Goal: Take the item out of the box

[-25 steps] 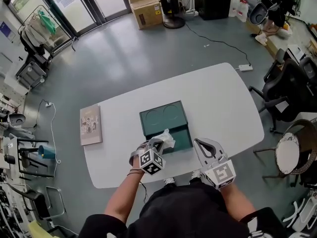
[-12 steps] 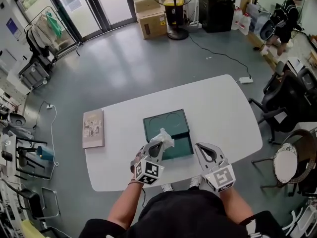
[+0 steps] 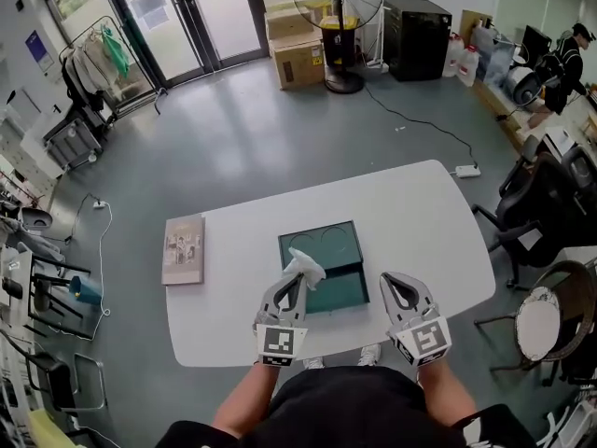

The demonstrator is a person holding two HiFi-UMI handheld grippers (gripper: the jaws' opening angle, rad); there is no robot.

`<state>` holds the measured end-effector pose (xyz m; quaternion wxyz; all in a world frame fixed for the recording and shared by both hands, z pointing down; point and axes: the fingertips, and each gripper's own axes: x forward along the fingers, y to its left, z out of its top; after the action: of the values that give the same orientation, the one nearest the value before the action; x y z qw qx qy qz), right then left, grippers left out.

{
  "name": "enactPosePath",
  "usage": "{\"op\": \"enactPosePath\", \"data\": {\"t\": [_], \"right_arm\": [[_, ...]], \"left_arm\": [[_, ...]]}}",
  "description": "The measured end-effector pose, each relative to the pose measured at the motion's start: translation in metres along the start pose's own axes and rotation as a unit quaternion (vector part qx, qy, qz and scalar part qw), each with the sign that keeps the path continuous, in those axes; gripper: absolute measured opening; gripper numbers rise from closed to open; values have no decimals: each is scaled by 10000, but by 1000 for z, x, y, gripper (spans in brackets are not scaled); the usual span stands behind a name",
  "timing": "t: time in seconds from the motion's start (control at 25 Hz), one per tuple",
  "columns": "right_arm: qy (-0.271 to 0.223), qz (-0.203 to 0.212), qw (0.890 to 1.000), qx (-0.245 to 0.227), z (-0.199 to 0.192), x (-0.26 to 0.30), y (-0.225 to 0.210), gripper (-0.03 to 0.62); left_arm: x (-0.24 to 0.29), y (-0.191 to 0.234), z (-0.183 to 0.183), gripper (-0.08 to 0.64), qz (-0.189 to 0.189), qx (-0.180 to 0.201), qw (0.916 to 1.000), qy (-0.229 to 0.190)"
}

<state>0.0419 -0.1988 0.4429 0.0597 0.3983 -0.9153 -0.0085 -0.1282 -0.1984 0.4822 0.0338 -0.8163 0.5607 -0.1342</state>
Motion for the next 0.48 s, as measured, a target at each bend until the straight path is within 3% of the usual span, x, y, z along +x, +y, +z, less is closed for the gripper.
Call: {"op": "enactPosePath", "data": {"t": [0.28,0.48], "right_arm": [[-68,-60,9998,-151,9,5,-6,6],[-56,-65,9992,-387,18,12,0,6]], "left_arm": [[-17,11,23,12,413,-632,9960,-487],[-23,23,32,12,501,-703,9943,-619]]}}
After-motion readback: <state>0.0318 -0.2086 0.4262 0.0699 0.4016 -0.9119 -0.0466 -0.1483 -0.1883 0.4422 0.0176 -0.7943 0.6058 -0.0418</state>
